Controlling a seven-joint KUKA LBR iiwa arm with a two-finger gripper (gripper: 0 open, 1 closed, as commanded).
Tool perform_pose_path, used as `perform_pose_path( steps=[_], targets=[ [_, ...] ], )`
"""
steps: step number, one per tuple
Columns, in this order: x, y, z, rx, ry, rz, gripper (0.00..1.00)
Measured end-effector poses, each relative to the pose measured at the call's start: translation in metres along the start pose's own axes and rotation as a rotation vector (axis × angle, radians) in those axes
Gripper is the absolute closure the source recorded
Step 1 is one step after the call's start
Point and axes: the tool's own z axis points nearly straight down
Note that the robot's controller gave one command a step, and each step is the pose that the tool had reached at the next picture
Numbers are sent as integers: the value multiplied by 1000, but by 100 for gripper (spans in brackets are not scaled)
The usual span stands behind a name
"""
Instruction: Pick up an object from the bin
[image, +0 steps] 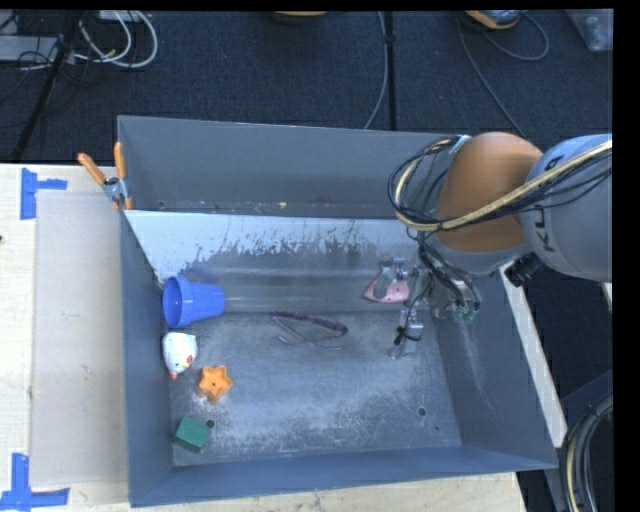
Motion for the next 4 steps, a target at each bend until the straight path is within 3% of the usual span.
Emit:
perform_pose_path(
  steps=[1, 3, 4],
  targets=[
    [-1, 0, -5, 0, -7, -1, 0],
    [-10, 75, 67, -1, -3, -115, 0],
    [-4, 91, 69, 3, -6, -177, 100]
  ],
)
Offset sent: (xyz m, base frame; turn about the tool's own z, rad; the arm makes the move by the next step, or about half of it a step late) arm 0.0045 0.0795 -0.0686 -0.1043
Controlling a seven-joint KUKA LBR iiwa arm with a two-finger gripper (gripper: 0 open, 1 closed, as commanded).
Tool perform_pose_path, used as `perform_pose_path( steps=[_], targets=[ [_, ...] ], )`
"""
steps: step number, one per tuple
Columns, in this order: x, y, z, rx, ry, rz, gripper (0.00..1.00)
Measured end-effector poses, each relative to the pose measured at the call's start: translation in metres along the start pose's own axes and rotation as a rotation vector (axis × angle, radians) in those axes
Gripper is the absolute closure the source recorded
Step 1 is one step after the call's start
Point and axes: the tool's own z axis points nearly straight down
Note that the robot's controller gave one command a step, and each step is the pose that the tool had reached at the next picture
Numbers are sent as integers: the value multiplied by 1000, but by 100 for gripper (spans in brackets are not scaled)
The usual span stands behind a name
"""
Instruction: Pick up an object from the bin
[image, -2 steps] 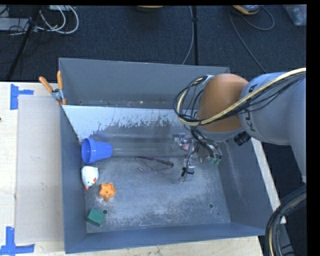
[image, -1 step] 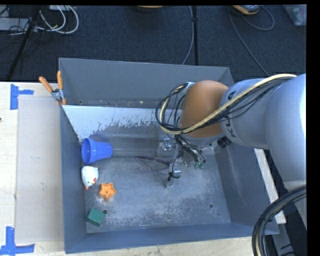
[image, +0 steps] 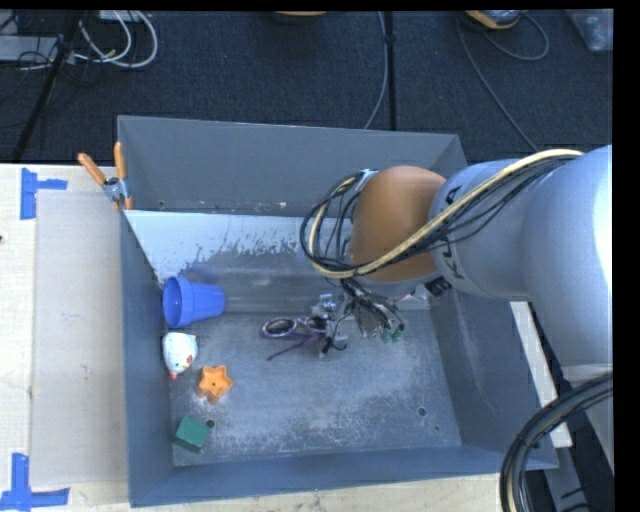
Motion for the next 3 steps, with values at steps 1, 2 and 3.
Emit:
perform_pose_path(
  steps=[1, 2, 3],
  targets=[
    [0, 0, 0, 0, 0, 0, 100],
    [-4, -18, -112, 0, -1, -15, 100],
    [-4, -18, -112, 0, -1, -15, 100]
  ],
)
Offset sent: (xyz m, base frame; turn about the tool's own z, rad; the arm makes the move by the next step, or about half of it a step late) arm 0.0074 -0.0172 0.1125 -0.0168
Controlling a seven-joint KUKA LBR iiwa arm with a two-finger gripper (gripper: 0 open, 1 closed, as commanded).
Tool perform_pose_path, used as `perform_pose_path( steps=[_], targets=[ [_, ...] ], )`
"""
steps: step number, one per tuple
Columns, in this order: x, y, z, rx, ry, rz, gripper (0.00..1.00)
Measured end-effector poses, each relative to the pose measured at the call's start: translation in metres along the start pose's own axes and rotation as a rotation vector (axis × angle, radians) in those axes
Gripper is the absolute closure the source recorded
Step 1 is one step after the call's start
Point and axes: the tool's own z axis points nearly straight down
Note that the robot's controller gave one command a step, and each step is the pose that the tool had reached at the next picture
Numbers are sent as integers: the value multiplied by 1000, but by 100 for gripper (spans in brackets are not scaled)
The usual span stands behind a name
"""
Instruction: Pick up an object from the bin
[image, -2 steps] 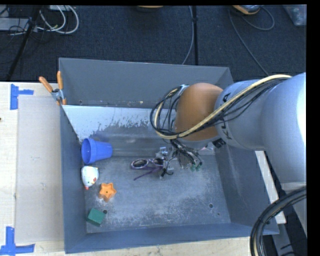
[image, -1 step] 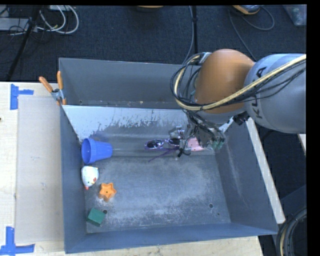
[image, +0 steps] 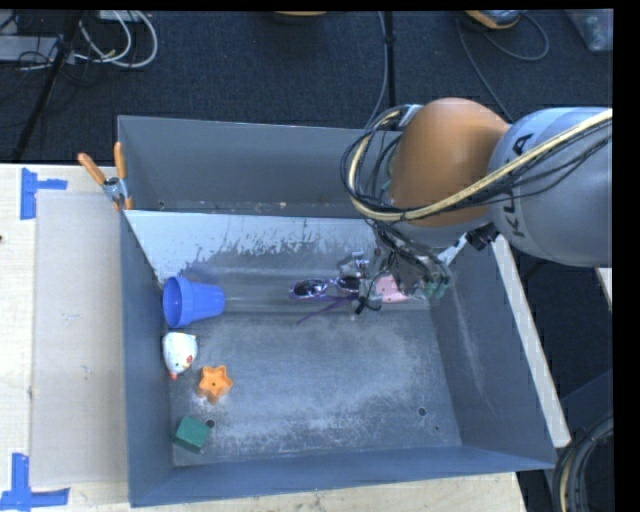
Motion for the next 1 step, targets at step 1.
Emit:
perform_pose_path(
  steps=[1],
  targets=[
    [5, 22, 36, 2, -4, -71, 100]
  ],
)
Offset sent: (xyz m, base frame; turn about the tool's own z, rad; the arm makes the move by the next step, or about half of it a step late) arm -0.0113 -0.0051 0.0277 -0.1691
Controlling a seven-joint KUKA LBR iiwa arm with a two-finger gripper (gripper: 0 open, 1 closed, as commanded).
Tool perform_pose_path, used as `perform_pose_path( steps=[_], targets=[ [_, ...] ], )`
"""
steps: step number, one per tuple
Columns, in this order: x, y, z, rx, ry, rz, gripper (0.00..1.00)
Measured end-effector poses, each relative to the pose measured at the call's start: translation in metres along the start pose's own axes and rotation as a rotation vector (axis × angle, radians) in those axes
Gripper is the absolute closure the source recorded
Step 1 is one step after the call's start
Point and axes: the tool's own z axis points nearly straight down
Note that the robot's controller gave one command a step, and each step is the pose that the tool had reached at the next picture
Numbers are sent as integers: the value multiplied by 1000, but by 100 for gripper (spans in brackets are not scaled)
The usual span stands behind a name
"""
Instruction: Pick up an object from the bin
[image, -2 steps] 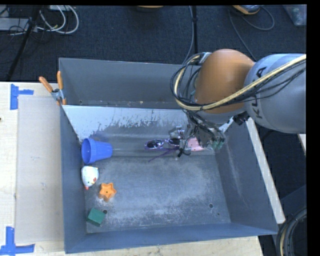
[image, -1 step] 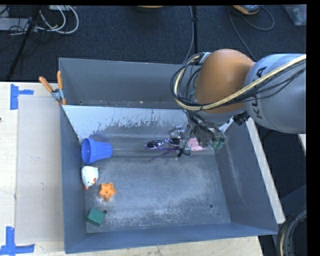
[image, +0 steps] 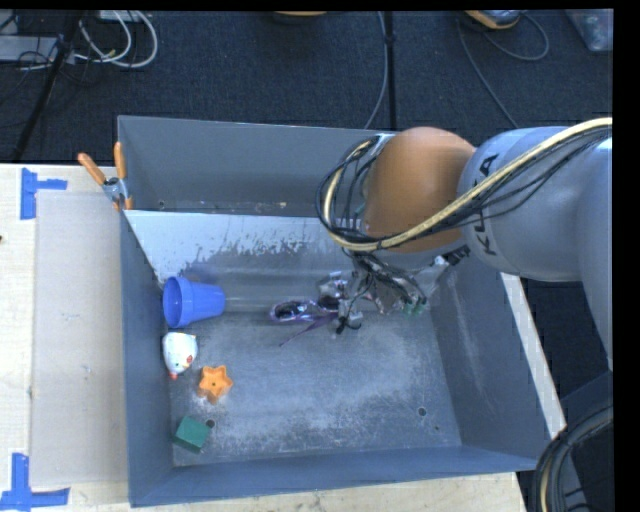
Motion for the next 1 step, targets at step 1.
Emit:
perform_pose_path(
  steps=[1],
  targets=[
    [9, -25, -63, -2, 3, -96, 100]
  ],
)
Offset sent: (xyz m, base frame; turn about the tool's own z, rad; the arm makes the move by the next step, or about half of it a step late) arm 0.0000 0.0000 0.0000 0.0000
